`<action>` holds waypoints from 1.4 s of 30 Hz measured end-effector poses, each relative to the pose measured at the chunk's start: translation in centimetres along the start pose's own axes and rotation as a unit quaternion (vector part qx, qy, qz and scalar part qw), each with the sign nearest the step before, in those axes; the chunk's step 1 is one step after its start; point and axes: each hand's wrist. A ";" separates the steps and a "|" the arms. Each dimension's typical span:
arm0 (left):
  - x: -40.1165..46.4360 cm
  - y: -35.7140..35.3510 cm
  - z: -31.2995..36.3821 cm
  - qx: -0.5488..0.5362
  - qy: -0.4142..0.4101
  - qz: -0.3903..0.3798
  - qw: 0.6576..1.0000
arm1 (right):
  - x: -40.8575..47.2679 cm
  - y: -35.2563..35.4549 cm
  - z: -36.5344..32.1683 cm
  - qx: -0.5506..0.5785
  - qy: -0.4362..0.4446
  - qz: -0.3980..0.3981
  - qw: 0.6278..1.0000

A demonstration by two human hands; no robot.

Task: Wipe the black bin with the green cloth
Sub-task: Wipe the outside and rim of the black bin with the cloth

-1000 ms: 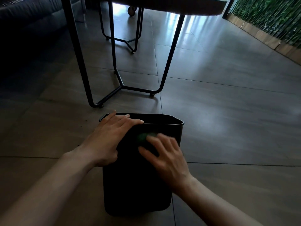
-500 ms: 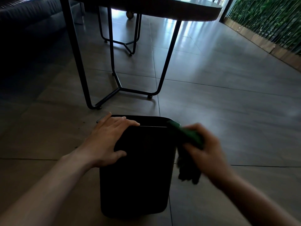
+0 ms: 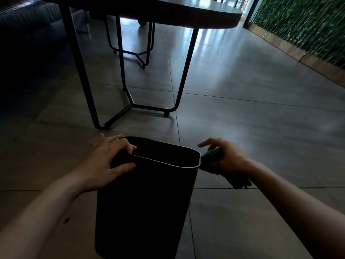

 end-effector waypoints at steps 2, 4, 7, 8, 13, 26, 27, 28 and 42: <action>-0.2 0.5 -0.1 -0.008 0.004 -0.016 1.000 | 0.2 -0.8 -0.5 -0.088 0.061 -0.042 0.993; -0.5 1.0 -0.4 -0.015 0.008 -0.024 1.000 | 0.2 -1.2 -0.9 -0.134 0.087 -0.056 0.986; -0.7 1.6 -0.8 -0.034 0.011 -0.033 0.999 | -0.1 -0.9 -1.5 -0.185 0.109 -0.058 0.975; -0.7 1.7 -0.8 -0.039 0.012 -0.036 0.999 | -0.2 -0.7 -1.6 -0.201 0.118 -0.058 0.971; -0.7 1.8 -1.8 -0.059 0.026 -0.007 0.998 | -1.3 0.4 -2.8 -0.176 0.159 -0.062 0.969; 0.3 0.3 -1.1 -0.022 0.033 0.039 0.998 | -3.6 2.5 -7.7 -0.131 0.176 -0.015 0.976; 0.2 0.5 -0.5 -0.030 0.010 0.047 0.998 | -3.4 2.5 -7.9 -0.123 0.165 -0.014 0.979; 0.1 0.7 0.3 -0.043 -0.016 0.053 0.998 | -3.3 2.4 -8.1 -0.116 0.153 -0.012 0.981; 0.4 -0.7 2.4 -0.009 -0.086 0.020 0.996 | -4.3 0.8 -9.2 0.111 0.161 0.183 0.963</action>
Point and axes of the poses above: each hand's wrist, its own x-axis towards the middle knuckle, its own y-axis out of the back of the hand, z = x × y, and after that the axes turned 4 degrees about -z, right-handed
